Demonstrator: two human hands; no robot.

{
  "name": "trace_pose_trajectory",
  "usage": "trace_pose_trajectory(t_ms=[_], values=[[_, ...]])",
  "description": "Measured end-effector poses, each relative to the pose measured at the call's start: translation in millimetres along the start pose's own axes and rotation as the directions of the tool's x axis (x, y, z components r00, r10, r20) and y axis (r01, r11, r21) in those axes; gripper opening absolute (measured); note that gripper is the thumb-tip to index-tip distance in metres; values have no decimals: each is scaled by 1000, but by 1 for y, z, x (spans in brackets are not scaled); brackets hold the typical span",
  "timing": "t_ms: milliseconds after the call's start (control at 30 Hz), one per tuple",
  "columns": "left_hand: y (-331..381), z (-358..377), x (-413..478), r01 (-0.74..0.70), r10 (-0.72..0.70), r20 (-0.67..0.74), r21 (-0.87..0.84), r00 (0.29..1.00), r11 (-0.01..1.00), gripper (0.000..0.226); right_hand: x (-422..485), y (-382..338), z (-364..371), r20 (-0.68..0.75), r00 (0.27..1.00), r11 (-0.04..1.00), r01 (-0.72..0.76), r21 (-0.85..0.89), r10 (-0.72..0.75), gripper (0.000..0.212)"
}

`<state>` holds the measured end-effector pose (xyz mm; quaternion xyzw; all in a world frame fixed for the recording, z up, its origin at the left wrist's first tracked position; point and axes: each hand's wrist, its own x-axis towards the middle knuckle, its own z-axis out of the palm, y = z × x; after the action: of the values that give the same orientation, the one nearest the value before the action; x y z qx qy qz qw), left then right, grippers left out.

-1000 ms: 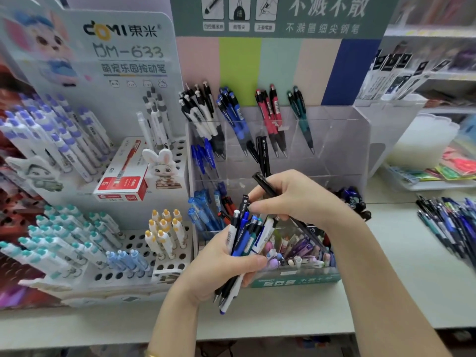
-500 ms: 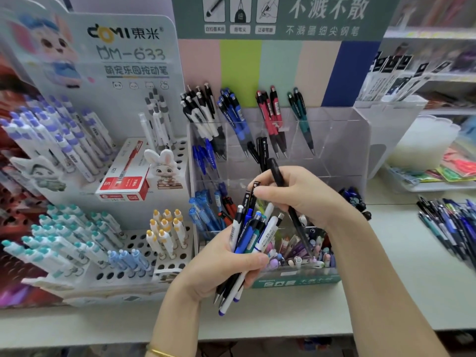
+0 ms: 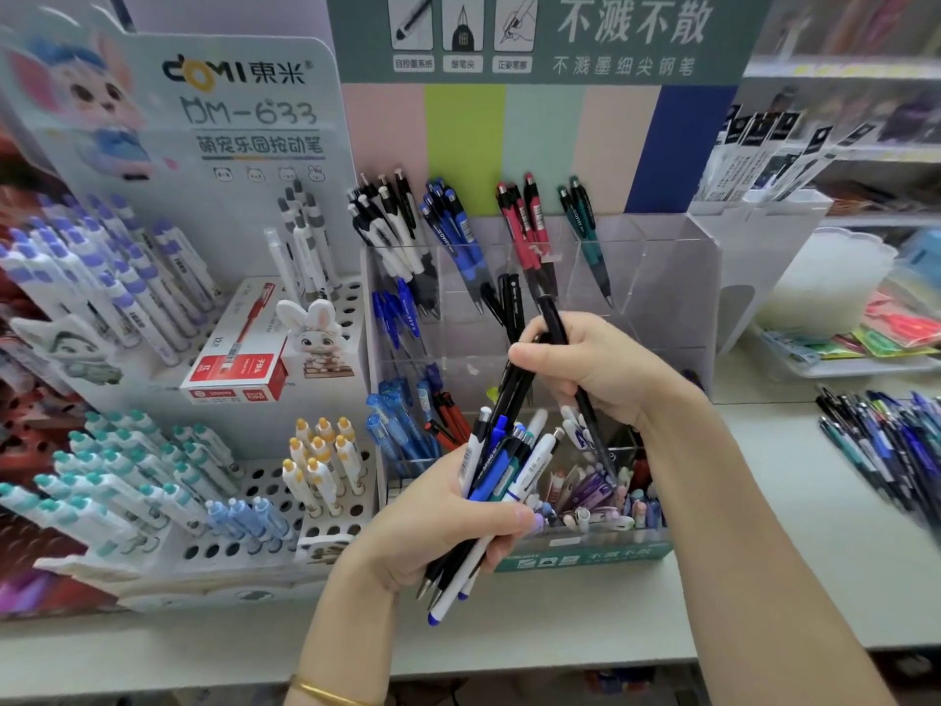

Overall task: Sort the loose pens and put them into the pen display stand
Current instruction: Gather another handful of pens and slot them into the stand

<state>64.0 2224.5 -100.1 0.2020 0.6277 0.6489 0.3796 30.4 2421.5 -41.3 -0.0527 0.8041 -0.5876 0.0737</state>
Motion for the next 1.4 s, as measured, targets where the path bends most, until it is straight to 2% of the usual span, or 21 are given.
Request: trace_pose_trajectory(t_ms=[133,267,333,400,467,533,633,700,800,967,1100,1267,1333,1400], values=[[-1,-1,4,15,-15,16,-18,1000,1000,43,-2,-1,-2,47,998,983,-53,174,45,10],[-1,0,9,28,-28,18,9,999,1000,40,-1,3,-3,93,993,986,-88,138,76,17],[1,0,11,27,-27,12,6,1000,1000,31,1,-3,-5,-14,997,996,-71,56,72,23],[4,2,12,13,-14,-10,-13,1000,1000,18,4,-11,-9,-219,975,1000,-20,3,21,29],[6,3,14,6,-9,-42,-65,999,998,19,7,-17,-18,-430,900,997,75,-10,-72,29],[5,1,15,-3,-5,-76,-111,997,994,20,11,-20,-26,-587,789,982,170,-77,-183,33],[3,-3,17,-54,40,-141,-93,989,994,17,15,-26,-29,-677,664,948,228,-220,-317,37],[4,-5,18,-88,66,-157,-133,985,987,19,17,-31,-30,-680,624,921,223,-318,-386,40],[6,-6,19,-119,94,-160,-156,983,981,19,25,-33,-29,-652,631,895,170,-413,-420,47],[7,-4,18,-144,117,-161,-166,980,976,19,35,-29,-24,-621,671,897,158,-413,-404,39],[8,-3,18,-150,121,-162,-182,979,972,19,45,-21,-20,-599,710,883,68,-465,-370,37],[9,-1,18,-145,110,-177,-194,978,970,20,47,-10,-12,-555,779,802,-116,-586,-293,32],[10,0,18,-143,106,-179,-209,978,967,23,44,-6,-7,-526,815,811,-129,-571,-241,31],[10,1,18,-142,103,-181,-222,978,965,25,39,-4,-4,-538,815,854,-111,-507,-213,37]])
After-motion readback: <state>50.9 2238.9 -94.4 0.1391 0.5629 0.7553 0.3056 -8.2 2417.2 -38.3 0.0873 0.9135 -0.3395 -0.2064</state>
